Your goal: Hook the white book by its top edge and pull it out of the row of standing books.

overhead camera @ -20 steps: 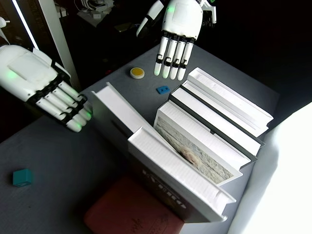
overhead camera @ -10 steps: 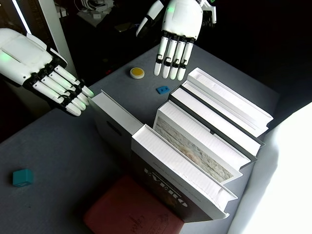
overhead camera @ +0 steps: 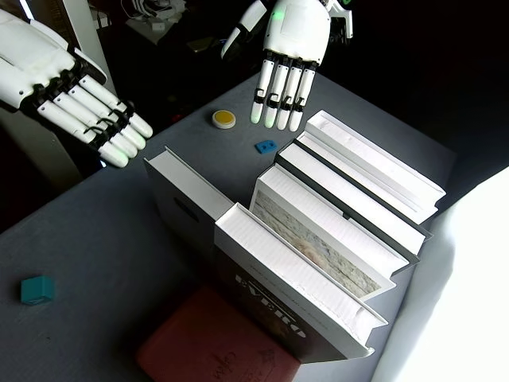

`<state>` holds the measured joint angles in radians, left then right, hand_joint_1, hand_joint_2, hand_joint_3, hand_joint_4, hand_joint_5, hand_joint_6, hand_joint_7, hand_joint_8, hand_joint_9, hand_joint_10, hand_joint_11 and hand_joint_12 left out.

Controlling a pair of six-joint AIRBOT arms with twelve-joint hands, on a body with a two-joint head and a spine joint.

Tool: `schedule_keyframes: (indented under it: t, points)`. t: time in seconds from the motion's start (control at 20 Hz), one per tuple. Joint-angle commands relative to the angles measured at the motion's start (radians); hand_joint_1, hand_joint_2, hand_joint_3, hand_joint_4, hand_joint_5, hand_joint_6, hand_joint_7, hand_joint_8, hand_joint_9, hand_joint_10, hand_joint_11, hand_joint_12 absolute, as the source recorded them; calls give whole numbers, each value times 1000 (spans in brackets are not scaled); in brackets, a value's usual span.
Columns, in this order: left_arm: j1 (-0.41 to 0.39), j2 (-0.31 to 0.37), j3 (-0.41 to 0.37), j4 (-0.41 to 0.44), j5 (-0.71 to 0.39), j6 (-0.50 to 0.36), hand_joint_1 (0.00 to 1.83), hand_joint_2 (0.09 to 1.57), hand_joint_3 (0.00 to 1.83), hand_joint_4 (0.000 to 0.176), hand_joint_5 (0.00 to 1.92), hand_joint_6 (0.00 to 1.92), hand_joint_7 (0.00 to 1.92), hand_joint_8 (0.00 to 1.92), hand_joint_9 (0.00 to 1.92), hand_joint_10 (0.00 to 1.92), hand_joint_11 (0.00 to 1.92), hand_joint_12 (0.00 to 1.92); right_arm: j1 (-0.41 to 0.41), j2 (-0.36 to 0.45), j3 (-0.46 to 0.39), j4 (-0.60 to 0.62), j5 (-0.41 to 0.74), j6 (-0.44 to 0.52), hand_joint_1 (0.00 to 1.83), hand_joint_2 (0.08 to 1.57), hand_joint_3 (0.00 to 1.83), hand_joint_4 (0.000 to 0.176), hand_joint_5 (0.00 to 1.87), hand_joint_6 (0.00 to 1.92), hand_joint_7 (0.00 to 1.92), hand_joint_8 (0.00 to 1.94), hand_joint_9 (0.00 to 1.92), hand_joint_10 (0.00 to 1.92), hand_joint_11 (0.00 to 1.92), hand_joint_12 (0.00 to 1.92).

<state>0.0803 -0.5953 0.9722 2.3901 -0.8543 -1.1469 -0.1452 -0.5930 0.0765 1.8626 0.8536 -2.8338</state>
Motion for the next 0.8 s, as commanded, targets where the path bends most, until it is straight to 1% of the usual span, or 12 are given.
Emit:
schedule_keyframes:
  t: [0.0, 0.1, 0.4, 0.55, 0.75]
  points:
    - [-4, 3, 3, -52, 44, -1, 0, 1108, 0, 0, 0, 0, 0, 0, 0, 0, 0, 0, 17, 6, -6, -88, -14, 3, 0, 1130, 3, 0, 10, 4, 0, 0, 0, 0, 0, 0]
    - [-5, 4, 4, -52, 44, -1, 0, 1115, 3, 0, 0, 0, 0, 0, 0, 0, 0, 0, 16, 5, -6, -213, -23, 76, 0, 1126, 1, 0, 1, 0, 0, 0, 0, 0, 0, 0]
    - [-5, 4, 4, -52, 44, -1, 0, 1115, 3, 0, 0, 0, 0, 0, 0, 0, 0, 0, 7, 6, -1, -445, -37, 232, 0, 1120, 0, 0, 19, 6, 0, 0, 0, 0, 0, 0]
    - [-7, 4, 3, -52, 44, -1, 0, 1118, 3, 0, 0, 0, 0, 0, 0, 0, 0, 0, 3, 6, 1, -492, -39, 258, 0, 1120, 0, 0, 3, 1, 0, 0, 0, 0, 0, 0]
    - [-8, 4, 1, -52, 44, -1, 0, 1117, 3, 0, 0, 0, 0, 0, 0, 0, 0, 0, 0, 5, 1, -499, -46, 262, 0, 1120, 0, 0, 2, 0, 0, 0, 0, 0, 0, 0]
